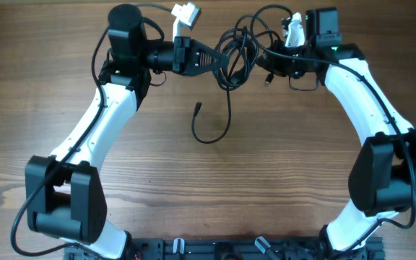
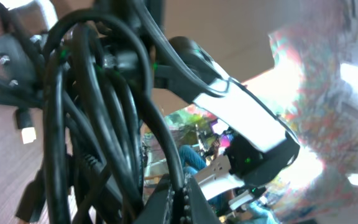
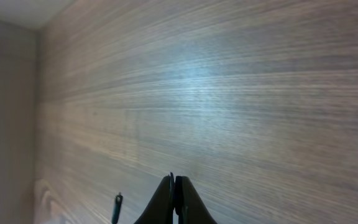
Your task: Untangle cables
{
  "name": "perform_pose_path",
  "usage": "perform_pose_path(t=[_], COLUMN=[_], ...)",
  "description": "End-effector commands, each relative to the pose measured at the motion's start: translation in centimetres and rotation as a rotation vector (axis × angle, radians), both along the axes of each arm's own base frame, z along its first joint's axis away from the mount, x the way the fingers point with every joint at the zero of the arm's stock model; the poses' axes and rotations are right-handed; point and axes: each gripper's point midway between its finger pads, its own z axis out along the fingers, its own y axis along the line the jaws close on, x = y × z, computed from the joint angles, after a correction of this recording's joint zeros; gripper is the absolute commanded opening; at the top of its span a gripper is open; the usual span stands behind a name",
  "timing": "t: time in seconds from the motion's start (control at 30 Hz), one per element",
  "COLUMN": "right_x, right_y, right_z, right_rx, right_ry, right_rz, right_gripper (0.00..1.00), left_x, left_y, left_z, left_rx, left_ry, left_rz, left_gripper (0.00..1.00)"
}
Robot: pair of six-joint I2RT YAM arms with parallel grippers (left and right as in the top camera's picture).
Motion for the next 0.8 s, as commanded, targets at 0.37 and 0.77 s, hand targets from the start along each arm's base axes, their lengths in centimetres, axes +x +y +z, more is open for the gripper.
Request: perform_pose_path(t=[0.37,0.77], right_x=[-1.5,-3.0], right_y=[2.2,-6.3], right_z=[-7.1,-10.5], right_rx=[0.127,-0.070], right_ry=[0.230,0.400], right_rz=[0.065,-0.145], right_gripper=[0.04,0.04], left_x=[0.0,10.3], left_y=[2.1,11.0], left_z=[8.7,-1.2], left_rx=[-0.179,0.016], left_ry=[-0.302,0.271], left_rz=[0.136,0.583], left_gripper=[0.04,0.04])
